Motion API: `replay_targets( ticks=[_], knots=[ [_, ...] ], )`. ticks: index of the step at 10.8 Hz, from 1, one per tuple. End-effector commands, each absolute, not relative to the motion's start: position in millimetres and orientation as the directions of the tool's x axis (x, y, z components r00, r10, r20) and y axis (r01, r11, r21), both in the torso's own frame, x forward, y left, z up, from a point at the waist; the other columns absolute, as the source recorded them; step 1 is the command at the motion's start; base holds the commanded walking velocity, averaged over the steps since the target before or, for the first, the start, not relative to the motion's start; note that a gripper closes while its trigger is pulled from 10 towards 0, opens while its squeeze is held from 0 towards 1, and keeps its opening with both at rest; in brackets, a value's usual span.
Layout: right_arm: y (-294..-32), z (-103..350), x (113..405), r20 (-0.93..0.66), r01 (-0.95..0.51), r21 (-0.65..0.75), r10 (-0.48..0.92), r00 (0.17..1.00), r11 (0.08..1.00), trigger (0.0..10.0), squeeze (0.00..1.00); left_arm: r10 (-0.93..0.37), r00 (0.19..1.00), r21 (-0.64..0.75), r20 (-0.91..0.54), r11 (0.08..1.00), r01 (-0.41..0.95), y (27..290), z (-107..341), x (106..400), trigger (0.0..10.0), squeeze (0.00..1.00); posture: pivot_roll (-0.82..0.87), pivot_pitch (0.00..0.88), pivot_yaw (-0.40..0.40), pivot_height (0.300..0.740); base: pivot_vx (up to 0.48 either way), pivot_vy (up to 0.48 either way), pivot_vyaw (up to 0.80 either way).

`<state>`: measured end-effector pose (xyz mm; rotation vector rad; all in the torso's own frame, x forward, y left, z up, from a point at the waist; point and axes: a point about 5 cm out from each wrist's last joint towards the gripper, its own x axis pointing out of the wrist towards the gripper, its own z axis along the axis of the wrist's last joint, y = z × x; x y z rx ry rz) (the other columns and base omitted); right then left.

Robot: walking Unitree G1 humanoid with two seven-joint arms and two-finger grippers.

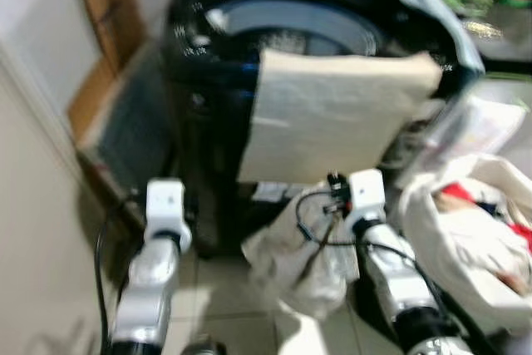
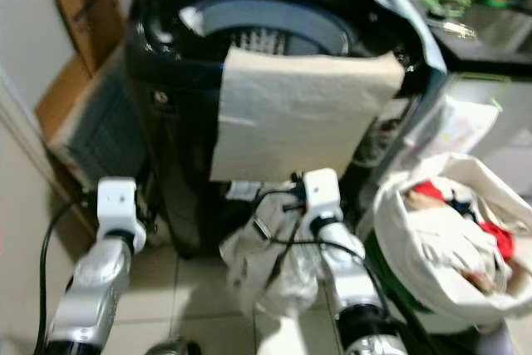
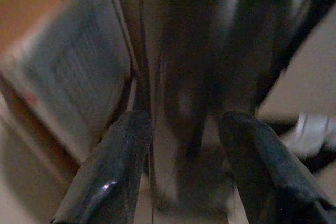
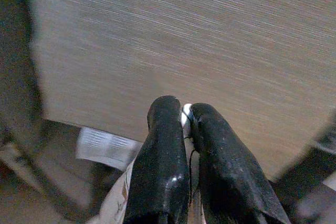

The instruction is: Clothes washing

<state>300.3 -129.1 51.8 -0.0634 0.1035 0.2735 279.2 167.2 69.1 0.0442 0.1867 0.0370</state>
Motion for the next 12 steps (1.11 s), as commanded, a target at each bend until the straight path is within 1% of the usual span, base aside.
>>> replay_targets(
  ticks=[1, 4, 5, 6, 7, 9, 12],
  knots=[
    [-131, 74, 311, -0.016, -0.267, -0.060, 0.267, 0.964, 0.962, 0.0, 0.00, 0.012, 0.994, 0.034, -0.109, 0.999, -0.009, 158, 85, 286, 10.0, 0.00, 0.12, 0.000, -0.055, 0.740, 0.000, 0.000, 0.00],
    [-131, 75, 309, -0.001, -0.276, -0.061, 0.277, 0.961, 0.959, 0.0, 0.00, 0.032, 0.996, -0.013, -0.080, 0.999, -0.033, 159, 81, 285, 10.0, 0.00, 0.11, 0.000, -0.053, 0.740, 0.000, 0.000, 0.00],
    [-132, 76, 308, 0.011, -0.271, -0.056, 0.272, 0.962, 0.961, 0.0, 0.00, 0.008, 0.998, 0.028, -0.062, 1.000, -0.006, 157, 83, 284, 10.0, 0.00, 0.11, 0.000, -0.052, 0.740, 0.000, 0.000, 0.00],
    [-132, 77, 308, 0.015, -0.270, -0.054, 0.271, 0.962, 0.961, 0.0, 0.00, -0.003, 0.999, 0.028, -0.052, 1.000, 0.004, 156, 84, 284, 10.0, 0.00, 0.11, 0.000, -0.051, 0.740, 0.000, 0.000, 0.00],
    [-133, 79, 308, 0.029, -0.270, -0.054, 0.272, 0.962, 0.961, 0.0, 0.00, -0.043, 0.999, 0.033, -0.023, 0.999, 0.043, 151, 88, 285, 10.0, 0.00, 0.11, 0.000, -0.051, 0.740, 0.000, 0.000, 0.00],
    [-132, 79, 309, 0.022, -0.263, -0.058, 0.264, 0.964, 0.963, 0.0, 0.00, -0.051, 0.998, 0.027, -0.025, 0.998, 0.051, 149, 88, 286, 10.0, 0.00, 0.11, 0.000, -0.046, 0.740, 0.000, 0.000, 0.00],
    [-133, 77, 309, 0.017, -0.254, -0.056, 0.256, 0.967, 0.965, 0.0, 0.00, -0.088, 0.996, 0.060, -0.016, 0.994, 0.088, 146, 88, 285, 10.0, 0.00, 0.11, 0.000, -0.036, 0.740, 0.000, 0.000, 0.00]
  ],
)
